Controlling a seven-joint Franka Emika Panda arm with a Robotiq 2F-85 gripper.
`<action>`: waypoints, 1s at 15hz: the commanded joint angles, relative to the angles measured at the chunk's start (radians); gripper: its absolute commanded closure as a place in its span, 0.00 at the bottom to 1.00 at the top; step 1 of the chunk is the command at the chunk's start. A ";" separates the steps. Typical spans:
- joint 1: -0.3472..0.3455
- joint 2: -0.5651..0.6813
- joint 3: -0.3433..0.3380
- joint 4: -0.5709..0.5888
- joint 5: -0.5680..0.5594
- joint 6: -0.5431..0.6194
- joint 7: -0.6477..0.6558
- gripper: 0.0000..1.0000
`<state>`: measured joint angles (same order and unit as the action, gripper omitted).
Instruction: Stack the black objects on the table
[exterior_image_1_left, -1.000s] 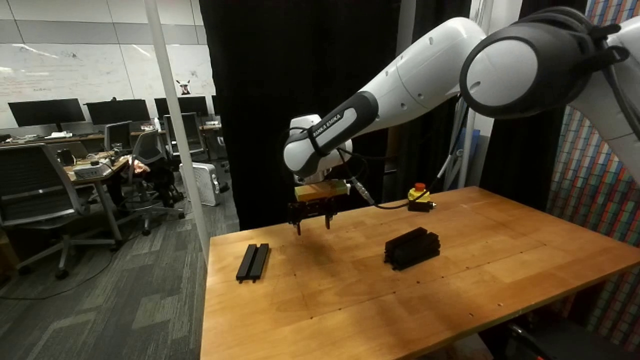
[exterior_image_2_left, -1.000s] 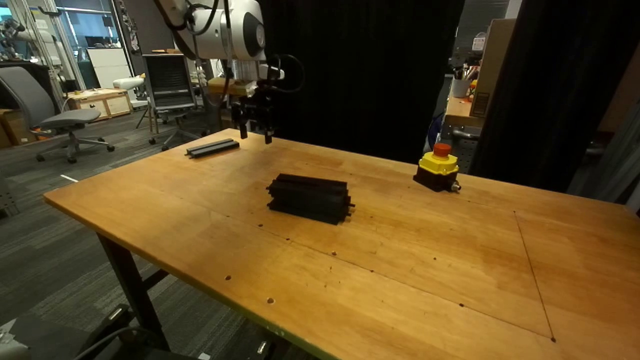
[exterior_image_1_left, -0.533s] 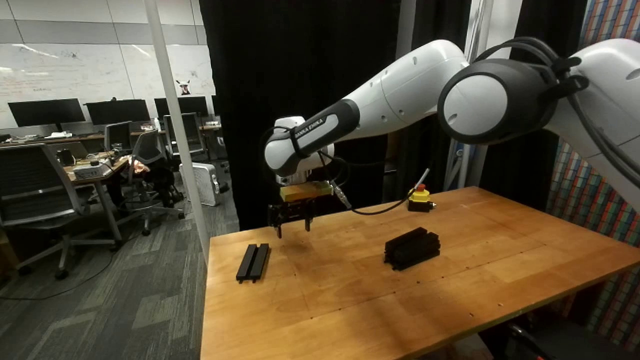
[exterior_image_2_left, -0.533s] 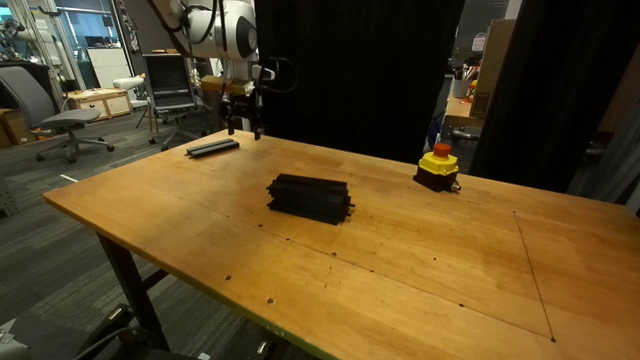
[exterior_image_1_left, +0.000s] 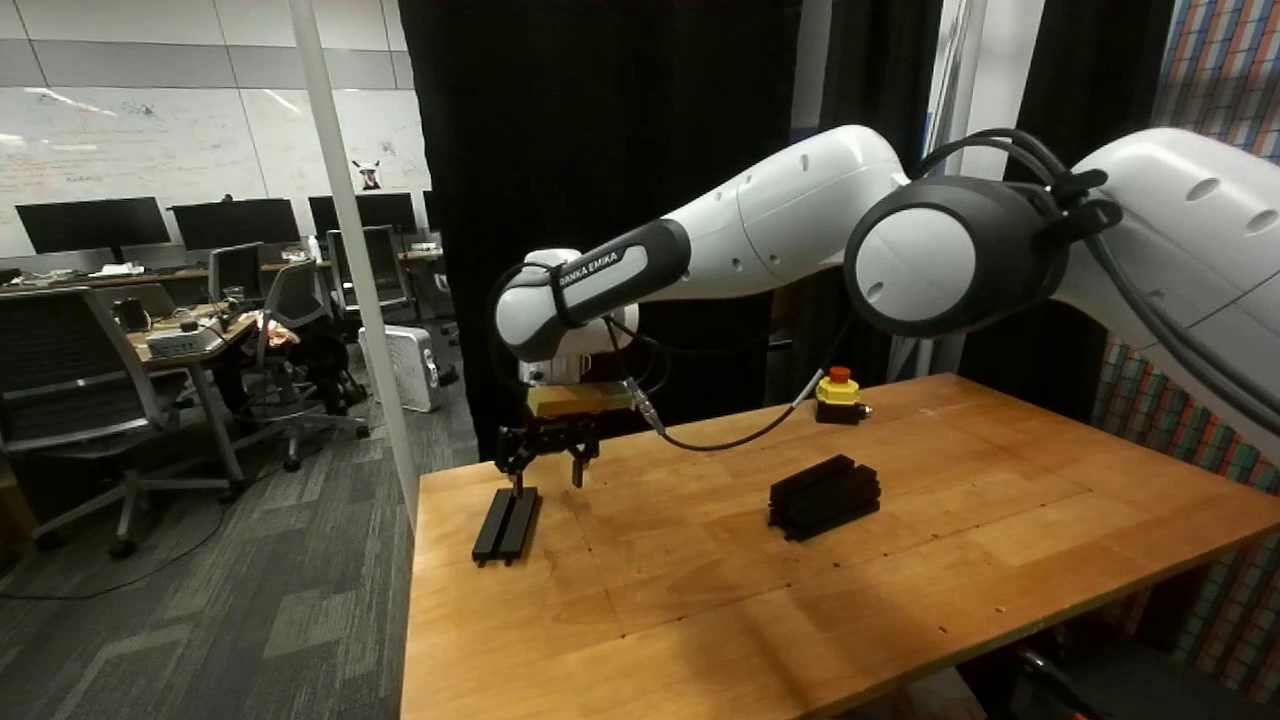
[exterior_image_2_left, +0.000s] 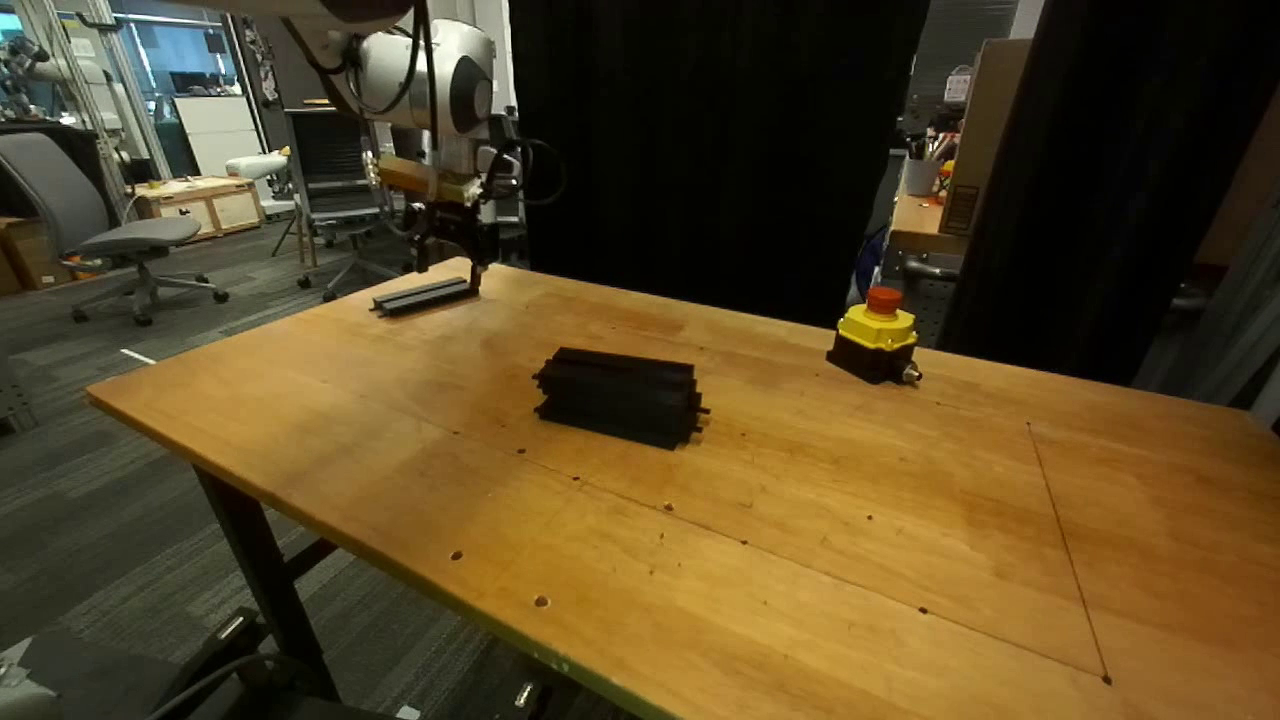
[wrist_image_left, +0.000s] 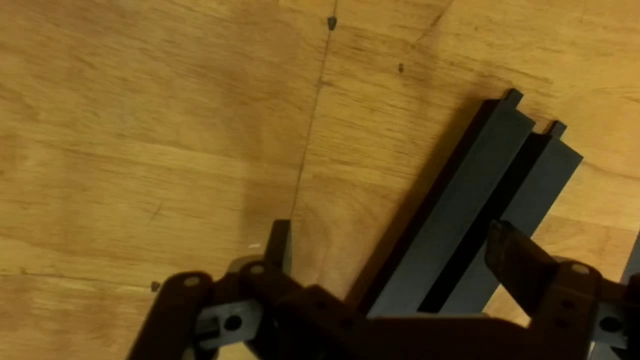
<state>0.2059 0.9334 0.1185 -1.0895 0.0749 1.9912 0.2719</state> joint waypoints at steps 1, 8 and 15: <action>0.035 0.074 -0.007 0.130 0.024 -0.041 0.041 0.00; 0.099 0.167 -0.052 0.256 0.008 -0.011 0.219 0.00; 0.128 0.244 -0.105 0.361 -0.007 -0.022 0.363 0.00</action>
<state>0.3194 1.1205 0.0338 -0.8318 0.0764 1.9903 0.5791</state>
